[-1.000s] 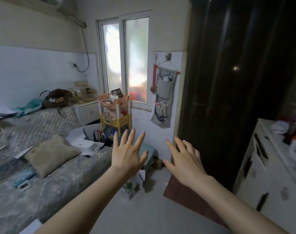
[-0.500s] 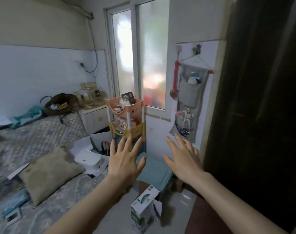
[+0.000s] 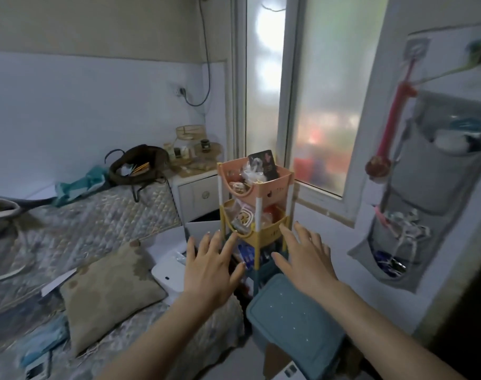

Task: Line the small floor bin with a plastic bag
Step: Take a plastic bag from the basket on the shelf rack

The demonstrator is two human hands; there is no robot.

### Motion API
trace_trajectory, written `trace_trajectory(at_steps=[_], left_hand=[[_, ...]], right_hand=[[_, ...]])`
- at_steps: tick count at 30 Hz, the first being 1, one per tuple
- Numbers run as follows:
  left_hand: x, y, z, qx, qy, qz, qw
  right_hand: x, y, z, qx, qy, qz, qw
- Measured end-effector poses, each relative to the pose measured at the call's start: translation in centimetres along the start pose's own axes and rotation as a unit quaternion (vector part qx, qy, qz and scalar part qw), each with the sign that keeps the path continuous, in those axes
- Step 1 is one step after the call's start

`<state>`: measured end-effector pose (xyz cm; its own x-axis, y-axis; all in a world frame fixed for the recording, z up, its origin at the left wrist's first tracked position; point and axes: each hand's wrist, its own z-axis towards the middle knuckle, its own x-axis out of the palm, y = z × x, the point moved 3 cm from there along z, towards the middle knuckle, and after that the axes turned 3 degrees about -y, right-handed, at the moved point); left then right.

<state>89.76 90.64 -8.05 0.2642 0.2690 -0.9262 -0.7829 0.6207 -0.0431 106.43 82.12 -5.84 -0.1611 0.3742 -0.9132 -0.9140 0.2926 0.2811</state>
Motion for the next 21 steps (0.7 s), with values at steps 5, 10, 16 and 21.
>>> trace_trajectory(at_steps=[5, 10, 16, 21], left_hand=[[5.0, 6.6, 11.4, 0.03, -0.005, 0.01, 0.999], [8.9, 12.5, 22.0, 0.095, -0.005, 0.002, 0.995], [13.2, 16.9, 33.3, 0.116, 0.018, 0.003, 0.993], [18.9, 18.6, 38.7, 0.14, 0.037, -0.011, 0.989]], right_hand=[[4.6, 0.8, 10.9, 0.029, -0.044, 0.004, 0.999], [8.7, 1.6, 20.6, 0.098, -0.07, -0.007, 0.993], [12.1, 0.3, 29.4, 0.144, -0.081, -0.049, 0.985], [14.7, -2.9, 37.7, 0.147, -0.079, -0.058, 0.984]])
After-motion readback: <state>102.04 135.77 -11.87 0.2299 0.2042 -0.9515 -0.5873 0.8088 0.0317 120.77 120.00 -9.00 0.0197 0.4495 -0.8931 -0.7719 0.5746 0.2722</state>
